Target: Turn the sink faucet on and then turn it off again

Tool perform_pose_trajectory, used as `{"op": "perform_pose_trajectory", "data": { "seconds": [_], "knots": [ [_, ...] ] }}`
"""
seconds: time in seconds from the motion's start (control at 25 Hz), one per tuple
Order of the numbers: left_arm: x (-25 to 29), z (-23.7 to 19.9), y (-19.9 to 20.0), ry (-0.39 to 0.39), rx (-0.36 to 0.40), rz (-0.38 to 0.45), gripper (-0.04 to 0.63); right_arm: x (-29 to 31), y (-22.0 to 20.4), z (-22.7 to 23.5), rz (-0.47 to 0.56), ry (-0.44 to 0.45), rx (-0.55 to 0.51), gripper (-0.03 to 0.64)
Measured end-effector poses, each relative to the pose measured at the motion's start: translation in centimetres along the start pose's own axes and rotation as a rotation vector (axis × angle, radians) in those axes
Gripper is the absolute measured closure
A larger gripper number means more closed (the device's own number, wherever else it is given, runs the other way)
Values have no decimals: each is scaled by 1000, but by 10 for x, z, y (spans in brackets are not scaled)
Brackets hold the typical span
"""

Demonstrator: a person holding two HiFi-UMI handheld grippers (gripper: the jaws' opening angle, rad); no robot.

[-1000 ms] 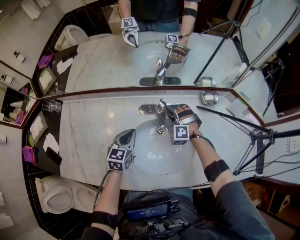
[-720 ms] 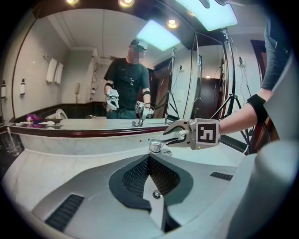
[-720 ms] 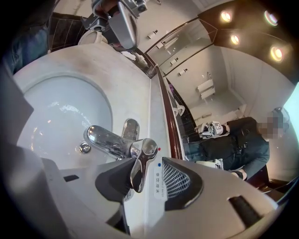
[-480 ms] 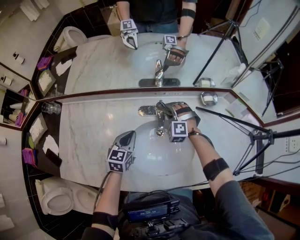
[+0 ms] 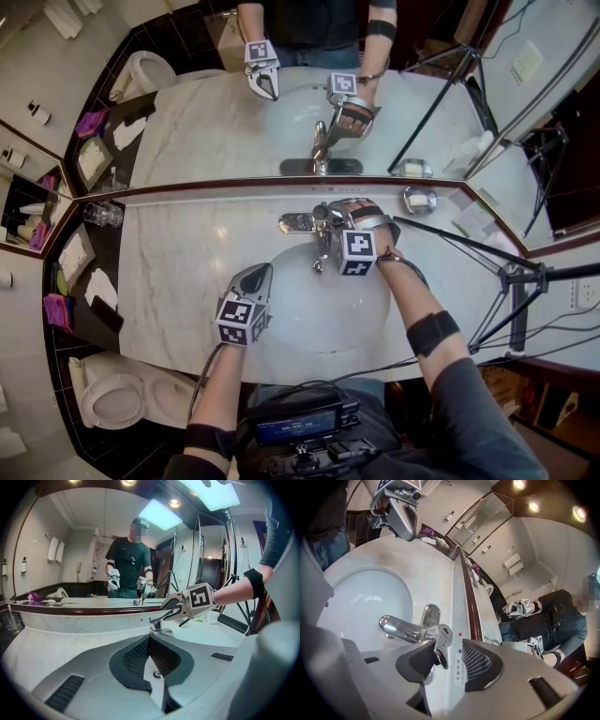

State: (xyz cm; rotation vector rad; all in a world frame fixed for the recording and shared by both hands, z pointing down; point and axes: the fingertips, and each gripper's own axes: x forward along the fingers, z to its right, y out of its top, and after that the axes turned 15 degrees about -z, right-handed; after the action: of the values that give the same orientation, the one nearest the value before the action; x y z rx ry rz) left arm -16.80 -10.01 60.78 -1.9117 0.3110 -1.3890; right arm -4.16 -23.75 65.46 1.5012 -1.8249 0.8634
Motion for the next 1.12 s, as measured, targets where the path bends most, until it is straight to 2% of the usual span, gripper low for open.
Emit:
{"op": "perform_pose_trajectory", "data": {
  "seconds": [0.16, 0.36, 0.76, 1.0, 1.12],
  "knots": [
    [0, -1, 1, 2, -2, 2, 594, 3, -1, -1, 0, 39, 8, 430],
    [1, 0, 1, 5, -2, 3, 594, 4, -3, -2, -4, 40, 15, 428],
    [-5, -5, 6, 24, 2, 6, 594, -5, -7, -6, -71, -6, -90, 419],
    [-11, -10, 14, 34, 8, 26, 594, -33, -20, -14, -59, 0, 10, 424],
    [-14, -10, 18, 36, 9, 34, 594, -50, -29, -14, -41, 5, 112, 471]
  ]
}}
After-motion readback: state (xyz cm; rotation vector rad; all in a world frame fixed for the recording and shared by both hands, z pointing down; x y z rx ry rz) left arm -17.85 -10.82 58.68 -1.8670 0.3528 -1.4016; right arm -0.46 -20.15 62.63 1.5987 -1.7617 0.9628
